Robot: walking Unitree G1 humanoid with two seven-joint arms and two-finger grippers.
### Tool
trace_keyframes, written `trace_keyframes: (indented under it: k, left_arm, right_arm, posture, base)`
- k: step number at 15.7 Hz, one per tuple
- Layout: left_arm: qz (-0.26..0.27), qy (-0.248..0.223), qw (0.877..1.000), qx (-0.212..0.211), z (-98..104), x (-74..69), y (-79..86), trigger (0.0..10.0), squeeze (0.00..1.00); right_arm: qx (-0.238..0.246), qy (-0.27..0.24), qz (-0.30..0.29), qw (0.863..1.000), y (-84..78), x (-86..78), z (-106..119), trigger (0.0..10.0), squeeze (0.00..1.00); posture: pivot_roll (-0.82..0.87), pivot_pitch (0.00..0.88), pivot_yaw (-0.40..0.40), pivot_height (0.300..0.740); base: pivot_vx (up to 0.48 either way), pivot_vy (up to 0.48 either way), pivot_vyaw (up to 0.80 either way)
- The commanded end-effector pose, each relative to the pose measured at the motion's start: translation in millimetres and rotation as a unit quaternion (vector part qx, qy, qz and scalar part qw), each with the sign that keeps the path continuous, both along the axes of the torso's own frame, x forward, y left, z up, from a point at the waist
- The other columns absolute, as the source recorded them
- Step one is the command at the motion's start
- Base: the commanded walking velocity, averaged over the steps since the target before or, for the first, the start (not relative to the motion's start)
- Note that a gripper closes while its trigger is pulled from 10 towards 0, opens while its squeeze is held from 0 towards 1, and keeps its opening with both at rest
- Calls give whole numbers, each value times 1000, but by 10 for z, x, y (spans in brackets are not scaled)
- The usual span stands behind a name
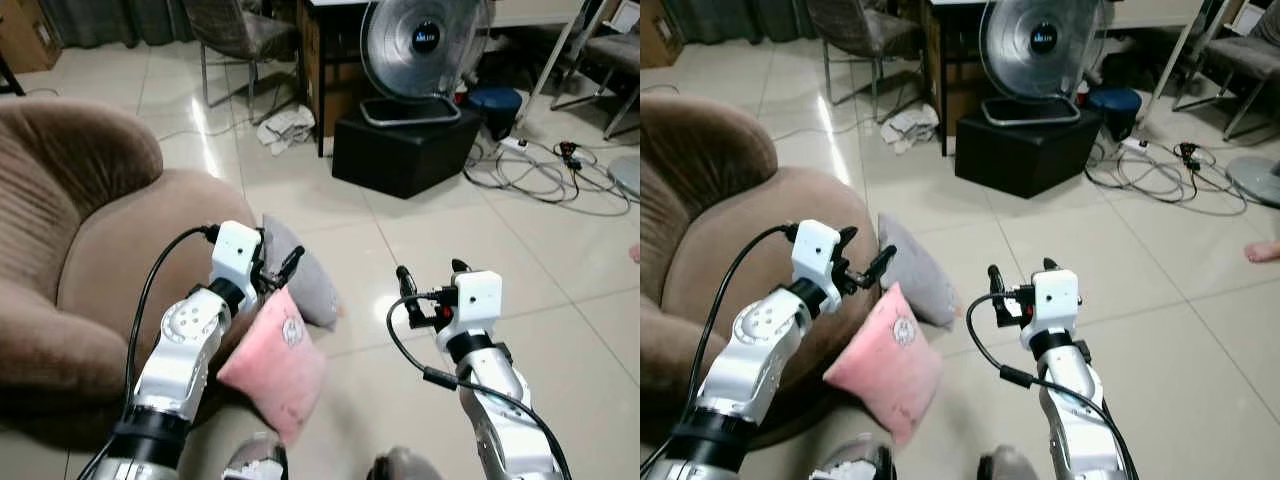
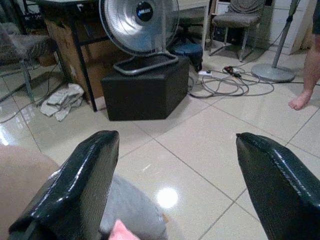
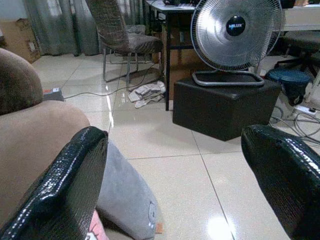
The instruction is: Move the pillow to the sofa from floor
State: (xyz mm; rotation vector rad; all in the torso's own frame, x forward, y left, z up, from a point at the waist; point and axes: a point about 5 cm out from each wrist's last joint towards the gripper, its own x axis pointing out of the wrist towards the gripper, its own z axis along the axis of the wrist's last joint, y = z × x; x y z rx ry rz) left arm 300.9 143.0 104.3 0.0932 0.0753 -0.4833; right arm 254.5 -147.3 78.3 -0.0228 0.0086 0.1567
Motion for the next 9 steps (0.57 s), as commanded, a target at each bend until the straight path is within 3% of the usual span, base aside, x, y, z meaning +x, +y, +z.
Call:
trace_keyframes:
  k: [1, 2, 3, 8, 9]
  left_arm:
    - [-8, 17, 1000, -10, -40, -31, 3, 10000, 1000]
    - [-8, 19, 1000, -11, -45, -34, 3, 10000, 1000]
    - [-13, 24, 999, -19, -54, -40, -3, 10000, 1000]
    - [-22, 17, 1000, -2, -48, -60, -7, 10000, 1000]
    - [-14, 6, 1000, 6, -35, -61, -3, 10000, 843]
  right_arm:
    - [-2, -2, -8, 1000, -37, -2, 8, 10000, 733]
    - [1, -3, -10, 1000, -45, -3, 10, 10000, 733]
    - [10, -3, -14, 1000, -61, -8, 14, 10000, 1000]
    - [7, 1, -20, 1000, -92, -53, -8, 10000, 1000]
    - [-18, 15, -25, 999, -101, -52, -55, 10000, 1000]
  posture:
    - [51, 86, 4, 635]
    - [51, 86, 4, 630]
    - [51, 86, 4, 621]
    - [48, 92, 7, 621]
    - [50, 94, 6, 621]
  base:
    - [0, 0, 0]
    - [0, 0, 0]
    - [0, 0, 0]
    - [0, 0, 0]
    - [0, 0, 0]
